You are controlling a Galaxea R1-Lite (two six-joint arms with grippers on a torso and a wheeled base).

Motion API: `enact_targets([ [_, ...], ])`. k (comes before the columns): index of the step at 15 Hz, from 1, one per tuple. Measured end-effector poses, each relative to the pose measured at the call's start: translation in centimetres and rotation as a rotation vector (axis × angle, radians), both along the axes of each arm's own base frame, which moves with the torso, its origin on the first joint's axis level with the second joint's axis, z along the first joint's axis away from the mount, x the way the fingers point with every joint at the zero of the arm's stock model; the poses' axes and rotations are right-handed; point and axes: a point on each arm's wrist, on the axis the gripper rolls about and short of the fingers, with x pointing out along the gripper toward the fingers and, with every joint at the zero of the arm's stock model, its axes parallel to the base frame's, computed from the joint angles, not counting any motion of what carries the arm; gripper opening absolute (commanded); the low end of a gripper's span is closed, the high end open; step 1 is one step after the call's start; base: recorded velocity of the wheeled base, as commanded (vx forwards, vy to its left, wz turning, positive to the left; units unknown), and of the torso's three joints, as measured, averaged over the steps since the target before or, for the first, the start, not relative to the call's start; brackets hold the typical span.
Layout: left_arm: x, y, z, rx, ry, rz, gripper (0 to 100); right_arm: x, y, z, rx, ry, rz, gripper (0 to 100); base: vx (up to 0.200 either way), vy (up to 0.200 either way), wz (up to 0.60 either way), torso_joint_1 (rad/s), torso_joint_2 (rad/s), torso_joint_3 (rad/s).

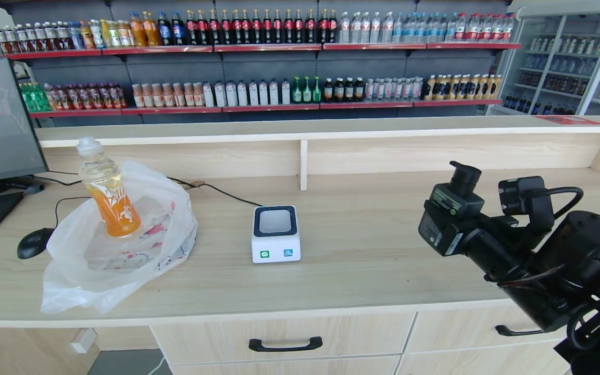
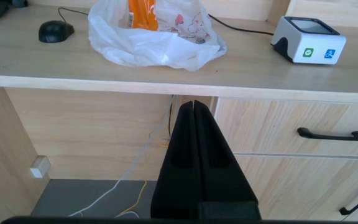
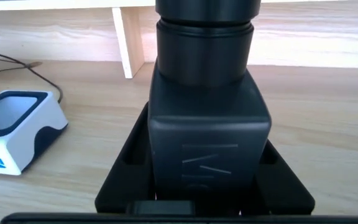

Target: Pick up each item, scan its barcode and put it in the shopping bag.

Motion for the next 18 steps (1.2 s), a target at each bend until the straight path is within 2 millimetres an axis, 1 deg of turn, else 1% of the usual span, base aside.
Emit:
enact_targets([
  [3, 0.0, 0.0, 0.0, 0.0, 0.0, 0.0, 0, -1.2, 0.3, 1.0, 0.013, -0.032, 0.033, 0, 0.0, 0.0, 0.0, 0.0, 0.0, 0.0],
  [6, 0.0, 0.0, 0.0, 0.0, 0.0, 0.0, 0, -2.4, 1.2, 1.8, 0.019, -0.063, 0.149, 0, 0.0, 0.0, 0.0, 0.0, 0.0, 0.0],
  [7, 0.0, 0.0, 0.0, 0.0, 0.0, 0.0, 0, -2.8, 1.6, 2.1, 0.027, -0.075, 0.223, 0, 0.0, 0.0, 0.0, 0.0, 0.0, 0.0],
  [8, 0.0, 0.0, 0.0, 0.0, 0.0, 0.0, 0, -3.3, 2.3, 2.4, 0.058, -0.079, 0.308, 0, 0.0, 0.0, 0.0, 0.0, 0.0, 0.0],
  [10, 0.0, 0.0, 0.0, 0.0, 0.0, 0.0, 0, -4.0, 3.3, 3.1, 0.127, -0.083, 0.393, 0, 0.0, 0.0, 0.0, 0.0, 0.0, 0.0],
  [14, 0.0, 0.0, 0.0, 0.0, 0.0, 0.0, 0, -6.1, 7.0, 4.2, 0.32, -0.021, 0.631, 0, 0.0, 0.0, 0.0, 0.0, 0.0, 0.0],
  [16, 0.0, 0.0, 0.0, 0.0, 0.0, 0.0, 0, -6.2, 8.1, 4.8, 0.403, 0.007, 0.717, 0, 0.0, 0.0, 0.0, 0.0, 0.0, 0.0],
  [18, 0.0, 0.0, 0.0, 0.0, 0.0, 0.0, 0, -5.6, 9.1, 6.2, 0.483, -0.003, 0.784, 0, 0.0, 0.0, 0.0, 0.0, 0.0, 0.0],
])
